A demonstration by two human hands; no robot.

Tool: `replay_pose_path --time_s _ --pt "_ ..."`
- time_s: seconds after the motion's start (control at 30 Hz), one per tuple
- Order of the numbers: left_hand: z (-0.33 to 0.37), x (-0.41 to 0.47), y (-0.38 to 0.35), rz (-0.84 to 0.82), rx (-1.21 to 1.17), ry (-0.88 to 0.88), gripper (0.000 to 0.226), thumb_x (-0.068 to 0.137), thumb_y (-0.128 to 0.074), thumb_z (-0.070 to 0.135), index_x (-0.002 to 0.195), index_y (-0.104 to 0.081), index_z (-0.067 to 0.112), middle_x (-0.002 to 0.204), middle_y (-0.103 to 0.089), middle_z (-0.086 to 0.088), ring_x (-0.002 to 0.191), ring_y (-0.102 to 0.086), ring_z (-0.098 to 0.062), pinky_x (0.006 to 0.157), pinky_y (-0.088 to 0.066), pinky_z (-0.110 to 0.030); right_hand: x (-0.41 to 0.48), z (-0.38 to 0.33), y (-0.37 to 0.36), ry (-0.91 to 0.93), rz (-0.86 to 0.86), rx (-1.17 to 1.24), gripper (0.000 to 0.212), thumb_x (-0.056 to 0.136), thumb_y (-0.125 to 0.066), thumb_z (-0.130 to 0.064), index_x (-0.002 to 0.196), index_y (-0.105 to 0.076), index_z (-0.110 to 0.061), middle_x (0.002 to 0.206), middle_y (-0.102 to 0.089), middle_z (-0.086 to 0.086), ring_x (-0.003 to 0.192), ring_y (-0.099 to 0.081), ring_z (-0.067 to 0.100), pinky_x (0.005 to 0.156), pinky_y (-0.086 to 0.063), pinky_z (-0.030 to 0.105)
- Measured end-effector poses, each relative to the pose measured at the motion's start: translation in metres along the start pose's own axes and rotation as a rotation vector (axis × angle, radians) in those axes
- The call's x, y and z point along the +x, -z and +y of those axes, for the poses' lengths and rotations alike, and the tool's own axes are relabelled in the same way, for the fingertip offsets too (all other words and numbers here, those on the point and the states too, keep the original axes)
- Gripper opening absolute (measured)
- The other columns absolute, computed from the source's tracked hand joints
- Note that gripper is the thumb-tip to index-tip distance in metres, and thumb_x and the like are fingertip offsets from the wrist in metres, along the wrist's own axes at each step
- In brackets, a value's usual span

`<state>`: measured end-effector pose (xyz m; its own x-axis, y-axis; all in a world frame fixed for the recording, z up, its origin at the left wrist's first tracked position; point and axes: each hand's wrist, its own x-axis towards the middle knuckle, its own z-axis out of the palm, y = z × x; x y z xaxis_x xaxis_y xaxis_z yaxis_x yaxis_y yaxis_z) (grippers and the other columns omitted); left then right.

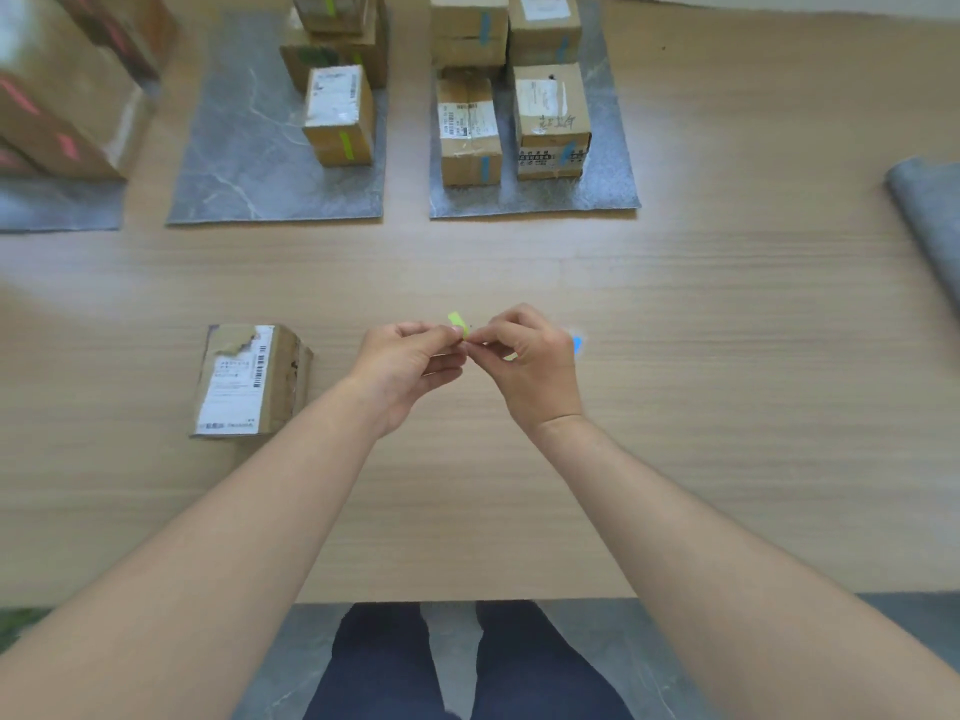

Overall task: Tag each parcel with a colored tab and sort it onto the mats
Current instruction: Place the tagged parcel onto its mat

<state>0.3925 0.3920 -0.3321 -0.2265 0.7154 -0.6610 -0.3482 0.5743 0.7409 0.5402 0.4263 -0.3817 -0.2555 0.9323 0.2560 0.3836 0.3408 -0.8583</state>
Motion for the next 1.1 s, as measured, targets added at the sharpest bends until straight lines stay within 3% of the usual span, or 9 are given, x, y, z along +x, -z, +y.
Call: replay_pose_path --time_s 0.17,0.3,0.5,0.6,0.7,0.8,0.97,1.1 --pt "-0.007 -0.024 0.056 0.073 0.146 -0.150 0.005 0.090 -0.069 0.006 0.085 -0.068 0.006 0.083 -0.068 -0.010 0.075 -0.068 -0.021 0.088 -0.060 -0.039 -0.024 -0.032 -0.037 0.063 -0.069 -0.045 0.023 0.076 -0.088 -0.008 0.097 -0.080 -0.007 0.087 -0.063 0.003 0.066 -0.065 0.020 0.067 -0.057 0.029" --pt "-0.017 -0.038 0.116 0.114 0.238 -0.256 0.002 0.093 -0.068 0.010 0.092 -0.068 0.008 0.088 -0.066 -0.008 0.073 -0.070 -0.018 0.081 -0.062 -0.035 -0.052 -0.055 -0.072 0.009 -0.024 -0.140 0.034 0.082 -0.067 0.008 0.108 -0.077 -0.011 0.097 -0.059 -0.002 0.073 -0.062 0.013 0.071 -0.055 0.019" --pt "-0.041 -0.064 0.198 0.073 0.341 -0.317 0.004 0.093 -0.068 0.013 0.090 -0.069 0.011 0.087 -0.066 -0.004 0.071 -0.071 -0.019 0.074 -0.062 -0.036 -0.093 -0.103 -0.126 -0.070 0.013 -0.173 0.030 0.090 -0.062 0.004 0.112 -0.076 -0.013 0.106 -0.062 -0.004 0.080 -0.064 0.012 0.072 -0.049 0.010" --pt "-0.051 -0.065 0.228 0.084 0.406 -0.357 0.005 0.090 -0.072 0.013 0.085 -0.073 0.013 0.077 -0.072 -0.004 0.063 -0.067 -0.014 0.076 -0.061 -0.036 -0.103 -0.119 -0.149 -0.040 -0.002 -0.199 0.037 0.091 -0.055 0.007 0.112 -0.077 -0.012 0.111 -0.067 -0.001 0.089 -0.065 0.014 0.077 -0.051 0.018" --pt "-0.062 -0.061 0.251 0.113 0.464 -0.382 0.007 0.086 -0.074 0.017 0.080 -0.076 0.017 0.069 -0.073 -0.001 0.062 -0.065 -0.017 0.080 -0.059 -0.038 -0.104 -0.126 -0.170 -0.019 -0.048 -0.208 0.052 0.086 -0.044 0.012 0.121 -0.074 -0.011 0.126 -0.068 0.001 0.110 -0.066 0.018 0.096 -0.054 0.032" --pt "-0.077 -0.053 0.268 0.140 0.514 -0.404 0.008 0.086 -0.074 0.017 0.078 -0.077 0.018 0.068 -0.073 -0.001 0.063 -0.064 -0.016 0.078 -0.059 -0.038 -0.106 -0.130 -0.188 -0.016 -0.213 -0.287 0.068 0.082 -0.039 0.017 0.135 -0.067 -0.015 0.144 -0.060 0.000 0.132 -0.056 0.019 0.111 -0.043 0.028" --pt "-0.091 -0.042 0.267 0.180 0.582 -0.437 0.009 0.086 -0.073 0.016 0.081 -0.079 0.019 0.064 -0.067 0.011 0.062 -0.060 -0.006 0.067 -0.048 -0.022 -0.105 -0.117 -0.205 0.054 -0.335 -0.359 0.064 0.086 -0.049 0.010 0.142 -0.061 -0.019 0.154 -0.051 -0.005 0.137 -0.052 0.020 0.106 -0.049 0.035" --pt "-0.099 -0.030 0.262 0.235 0.568 -0.475 0.014 0.086 -0.070 0.015 0.075 -0.077 0.019 0.062 -0.066 0.011 0.061 -0.057 -0.008 0.063 -0.047 -0.023 -0.099 -0.103 -0.215 0.100 -0.282 -0.344 0.038 0.085 -0.069 0.003 0.120 -0.075 -0.009 0.136 -0.066 0.007 0.121 -0.065 0.027 0.096 -0.056 0.045"
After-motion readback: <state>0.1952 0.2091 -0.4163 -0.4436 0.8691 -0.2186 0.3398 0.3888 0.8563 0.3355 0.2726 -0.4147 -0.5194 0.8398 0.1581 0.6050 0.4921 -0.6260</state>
